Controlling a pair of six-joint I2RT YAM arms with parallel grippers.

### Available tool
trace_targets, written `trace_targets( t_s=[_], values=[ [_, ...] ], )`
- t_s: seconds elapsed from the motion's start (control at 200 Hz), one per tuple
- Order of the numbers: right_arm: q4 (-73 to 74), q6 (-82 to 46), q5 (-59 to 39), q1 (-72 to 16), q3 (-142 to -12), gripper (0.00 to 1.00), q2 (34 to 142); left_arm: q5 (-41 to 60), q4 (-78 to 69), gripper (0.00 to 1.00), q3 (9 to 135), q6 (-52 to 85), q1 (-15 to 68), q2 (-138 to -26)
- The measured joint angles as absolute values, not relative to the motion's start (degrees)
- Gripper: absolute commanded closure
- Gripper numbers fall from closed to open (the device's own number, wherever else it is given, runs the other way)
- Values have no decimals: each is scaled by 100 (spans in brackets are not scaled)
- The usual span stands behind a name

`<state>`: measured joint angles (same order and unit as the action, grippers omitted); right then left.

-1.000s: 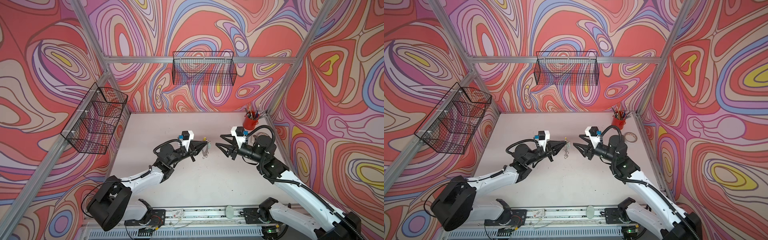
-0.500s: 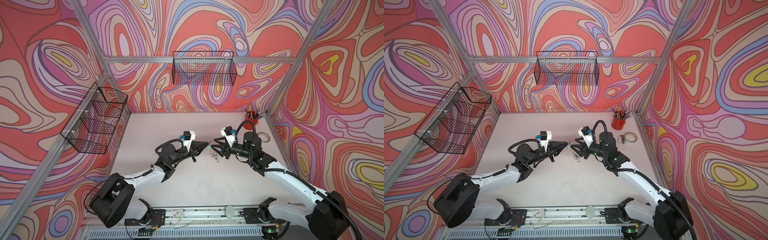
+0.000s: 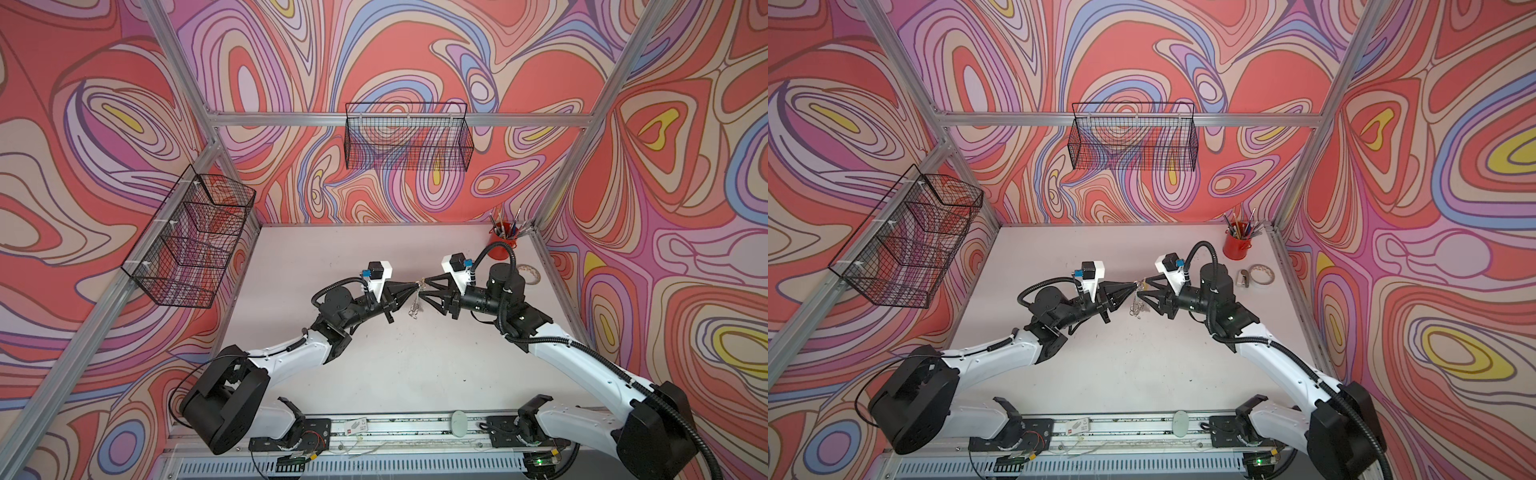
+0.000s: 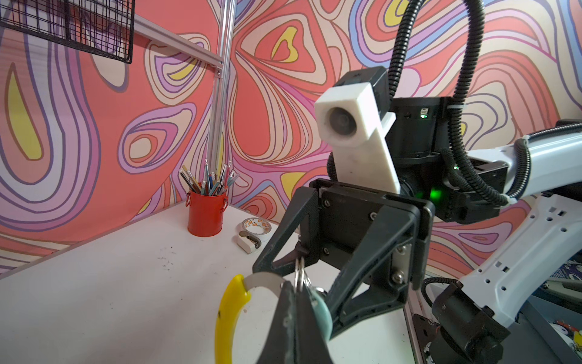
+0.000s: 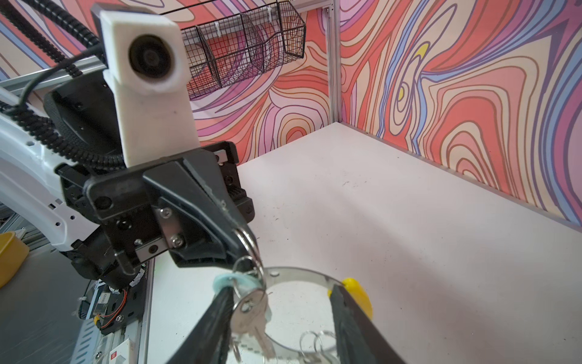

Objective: Put the keys on the keyring

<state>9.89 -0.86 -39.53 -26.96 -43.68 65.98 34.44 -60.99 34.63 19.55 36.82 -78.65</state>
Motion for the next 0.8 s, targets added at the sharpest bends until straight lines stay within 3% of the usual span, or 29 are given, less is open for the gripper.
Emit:
trace_targets(
  t_s=[0.175,0.551,0.801],
  values=[
    [1085,-154,-4010,-2696,-4329,57,6606,3454,-6104,100,3476,1962,3708,-7926],
    [1271,-255,-4139,-2696,-4259,100,6698,3404,-6152,100,3492,2023,3721,-7926],
    [1317,-263,-4115,-2696,-4185,100,6698,3448,-6075,100,3498,2102,3782,-7850]
  ],
)
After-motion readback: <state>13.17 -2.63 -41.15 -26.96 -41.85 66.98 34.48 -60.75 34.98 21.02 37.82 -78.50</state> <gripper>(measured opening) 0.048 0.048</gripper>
